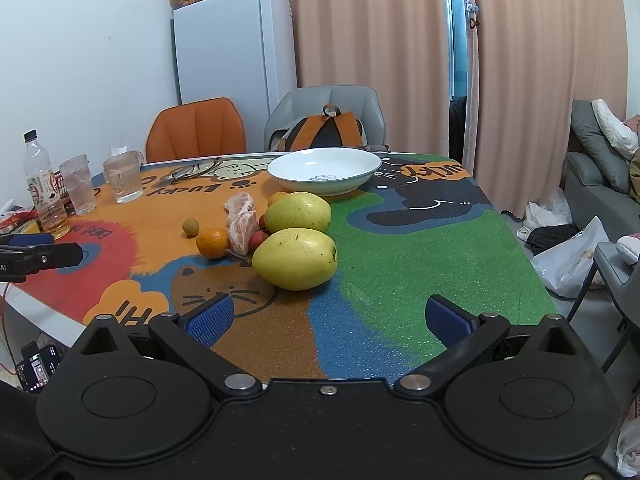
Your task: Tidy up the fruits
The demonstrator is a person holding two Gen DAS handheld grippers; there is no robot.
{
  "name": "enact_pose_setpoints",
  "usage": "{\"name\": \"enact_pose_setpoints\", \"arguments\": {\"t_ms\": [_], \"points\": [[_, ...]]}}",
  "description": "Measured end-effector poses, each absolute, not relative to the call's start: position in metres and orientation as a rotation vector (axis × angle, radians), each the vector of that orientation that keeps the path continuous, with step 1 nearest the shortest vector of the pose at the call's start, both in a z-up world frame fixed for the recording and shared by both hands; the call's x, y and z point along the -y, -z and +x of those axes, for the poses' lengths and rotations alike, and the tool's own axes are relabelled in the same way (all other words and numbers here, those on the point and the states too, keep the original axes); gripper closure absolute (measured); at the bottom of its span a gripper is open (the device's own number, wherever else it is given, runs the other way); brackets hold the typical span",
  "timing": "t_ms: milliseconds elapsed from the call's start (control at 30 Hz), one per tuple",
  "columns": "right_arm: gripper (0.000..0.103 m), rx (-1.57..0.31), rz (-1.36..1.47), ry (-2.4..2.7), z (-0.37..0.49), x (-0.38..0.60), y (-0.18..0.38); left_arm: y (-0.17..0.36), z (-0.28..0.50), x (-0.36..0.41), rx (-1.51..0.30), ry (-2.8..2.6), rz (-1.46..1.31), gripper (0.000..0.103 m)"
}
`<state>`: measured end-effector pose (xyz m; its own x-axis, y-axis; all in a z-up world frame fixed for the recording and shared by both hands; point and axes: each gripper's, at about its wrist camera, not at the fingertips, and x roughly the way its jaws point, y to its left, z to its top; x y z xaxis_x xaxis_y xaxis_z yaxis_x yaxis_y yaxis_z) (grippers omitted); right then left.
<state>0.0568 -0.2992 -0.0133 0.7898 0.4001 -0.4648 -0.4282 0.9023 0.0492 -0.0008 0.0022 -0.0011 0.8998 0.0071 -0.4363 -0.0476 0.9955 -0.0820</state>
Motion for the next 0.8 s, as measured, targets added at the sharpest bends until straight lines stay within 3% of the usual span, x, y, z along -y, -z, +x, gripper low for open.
{"name": "enact_pose_setpoints", "arguments": {"t_ms": [800], "points": [[0.000, -0.495, -0.069, -0.452, 0.0578, 0.2965, 0.0153, 0.0042, 0.0009, -0.0033, -0.460, -0.032, -0.096, 0.000]]}}
